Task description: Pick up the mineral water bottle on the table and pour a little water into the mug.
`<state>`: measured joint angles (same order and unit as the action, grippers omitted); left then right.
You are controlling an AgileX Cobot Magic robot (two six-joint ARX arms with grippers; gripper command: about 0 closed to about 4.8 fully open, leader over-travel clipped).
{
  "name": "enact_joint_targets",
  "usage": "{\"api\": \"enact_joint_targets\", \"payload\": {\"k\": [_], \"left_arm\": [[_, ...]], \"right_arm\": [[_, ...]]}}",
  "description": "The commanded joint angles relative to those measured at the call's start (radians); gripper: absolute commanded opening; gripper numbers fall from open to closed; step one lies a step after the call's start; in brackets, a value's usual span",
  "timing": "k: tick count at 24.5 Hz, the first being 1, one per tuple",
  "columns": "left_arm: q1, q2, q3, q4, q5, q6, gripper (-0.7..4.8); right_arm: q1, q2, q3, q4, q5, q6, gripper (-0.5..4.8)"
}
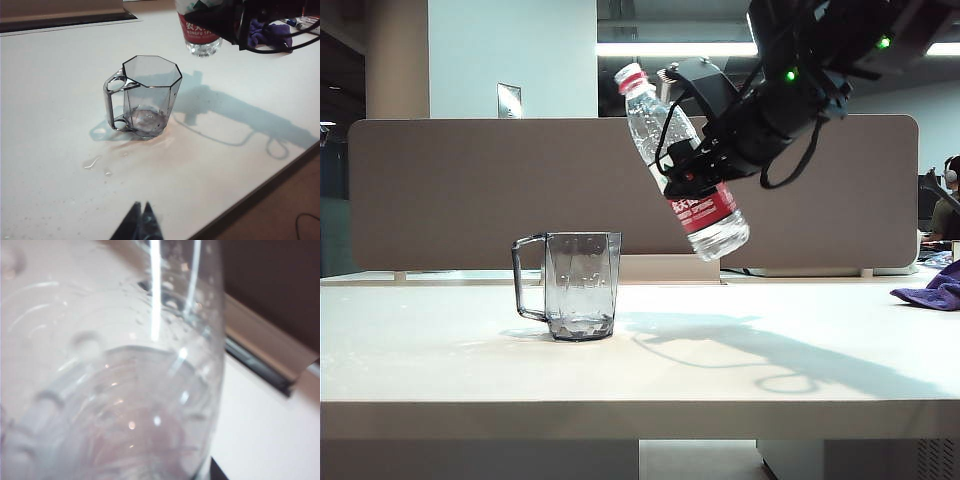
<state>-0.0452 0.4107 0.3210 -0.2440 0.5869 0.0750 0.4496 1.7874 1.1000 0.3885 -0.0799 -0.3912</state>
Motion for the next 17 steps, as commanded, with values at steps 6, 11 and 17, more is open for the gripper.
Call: {"api": "enact_joint_targets", "payload": {"k": [6,11,17], "left_arm": [[0.000,-0.001,0.003,0.013,0.000,0.003,-0.05],[0.000,-0.001,0.003,0.013,0.000,0.003,-0.05],[0.000,-0.001,0.003,0.013,0.000,0.003,-0.05]], "right_arm": [[0.001,0.006,-0.251,0.436,-0.035,0.333,2.61],[0.001,0.076,-0.294,0.578,-0.057,0.484,2.61],[0.020,0.144,-0.294,0.640,-0.053,0.500,2.62]]}}
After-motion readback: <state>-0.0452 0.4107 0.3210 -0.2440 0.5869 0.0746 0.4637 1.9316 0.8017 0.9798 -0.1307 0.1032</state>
